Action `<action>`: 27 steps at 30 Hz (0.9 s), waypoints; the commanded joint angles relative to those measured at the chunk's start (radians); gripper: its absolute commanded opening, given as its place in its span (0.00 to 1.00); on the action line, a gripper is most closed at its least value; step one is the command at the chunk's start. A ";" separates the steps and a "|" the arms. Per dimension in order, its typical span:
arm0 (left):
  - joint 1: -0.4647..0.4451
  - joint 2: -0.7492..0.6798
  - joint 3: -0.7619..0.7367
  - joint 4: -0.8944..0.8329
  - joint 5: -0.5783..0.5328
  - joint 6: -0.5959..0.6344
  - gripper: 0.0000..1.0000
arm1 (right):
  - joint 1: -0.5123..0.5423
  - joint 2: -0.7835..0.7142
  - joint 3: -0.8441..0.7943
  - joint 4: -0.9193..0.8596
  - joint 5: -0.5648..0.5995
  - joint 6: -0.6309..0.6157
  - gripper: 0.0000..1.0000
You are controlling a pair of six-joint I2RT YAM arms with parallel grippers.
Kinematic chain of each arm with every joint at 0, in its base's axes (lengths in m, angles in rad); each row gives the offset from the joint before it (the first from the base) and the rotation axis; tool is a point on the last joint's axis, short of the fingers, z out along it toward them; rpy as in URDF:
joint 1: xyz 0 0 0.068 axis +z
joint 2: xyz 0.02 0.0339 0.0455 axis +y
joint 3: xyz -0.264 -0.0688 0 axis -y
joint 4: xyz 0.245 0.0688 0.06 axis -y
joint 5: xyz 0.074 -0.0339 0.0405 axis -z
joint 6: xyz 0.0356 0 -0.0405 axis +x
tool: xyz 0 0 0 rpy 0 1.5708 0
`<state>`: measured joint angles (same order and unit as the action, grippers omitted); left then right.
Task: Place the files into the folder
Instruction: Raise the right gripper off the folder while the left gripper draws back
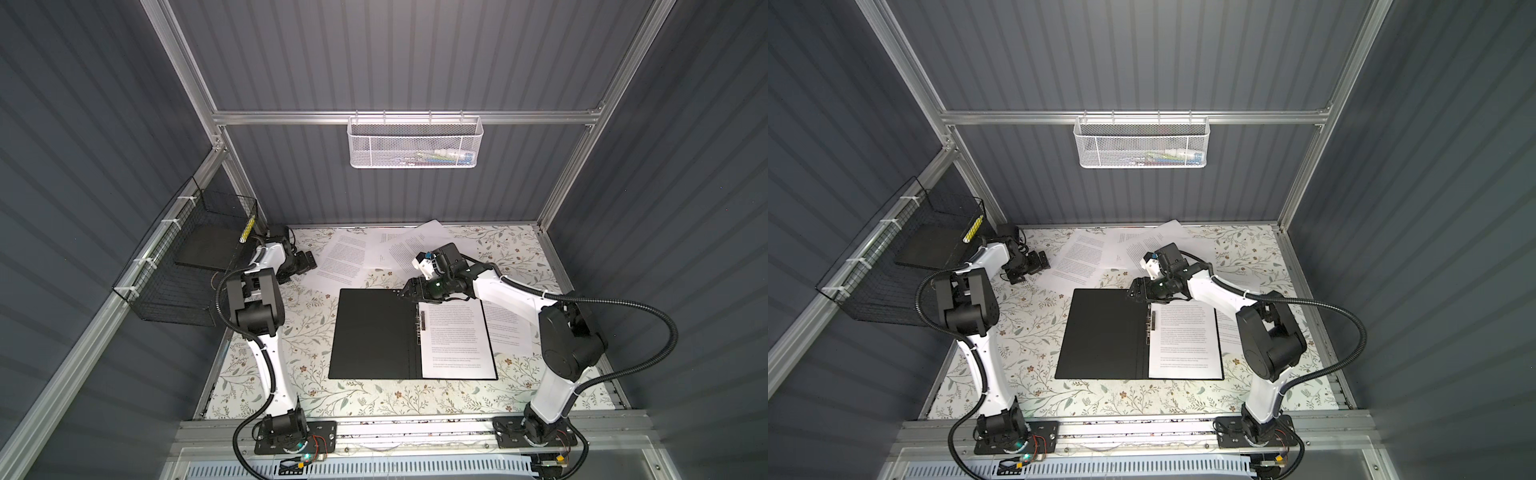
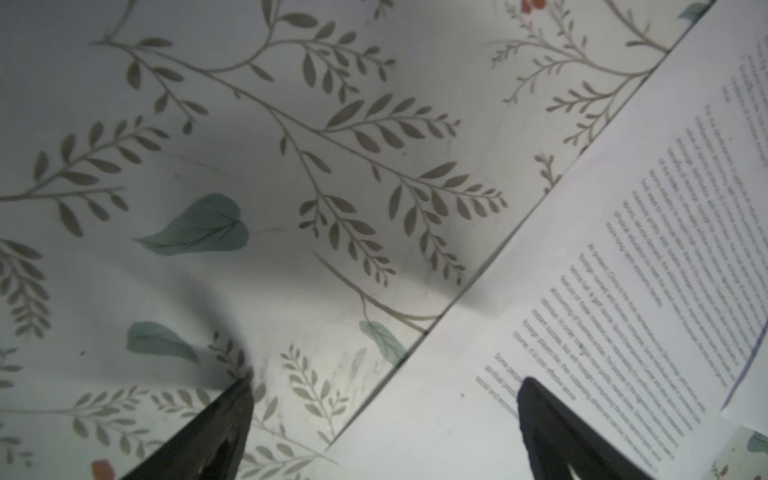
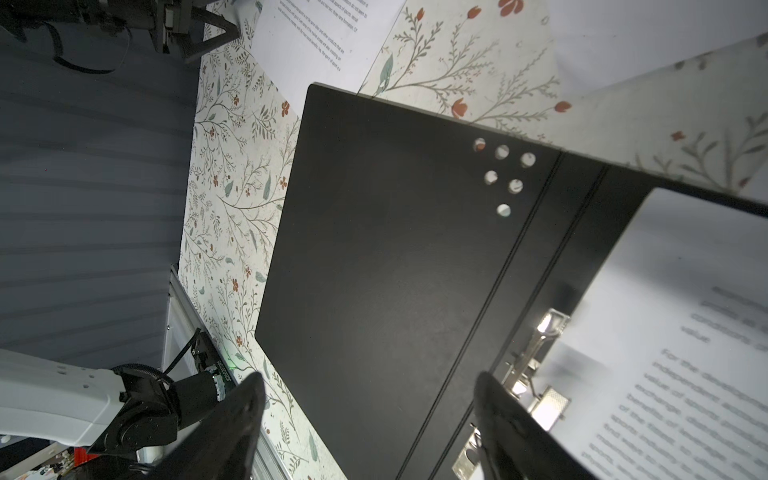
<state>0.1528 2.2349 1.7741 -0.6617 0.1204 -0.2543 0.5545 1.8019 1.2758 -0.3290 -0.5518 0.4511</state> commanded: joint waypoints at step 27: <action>-0.085 0.036 -0.186 0.167 0.655 -0.176 0.91 | -0.006 0.043 -0.012 0.067 -0.102 0.016 0.84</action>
<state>0.1081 2.1948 1.5761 -0.4503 0.7467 -0.3931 0.5526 1.8233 1.2755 -0.2768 -0.6304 0.4561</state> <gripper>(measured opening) 0.912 0.843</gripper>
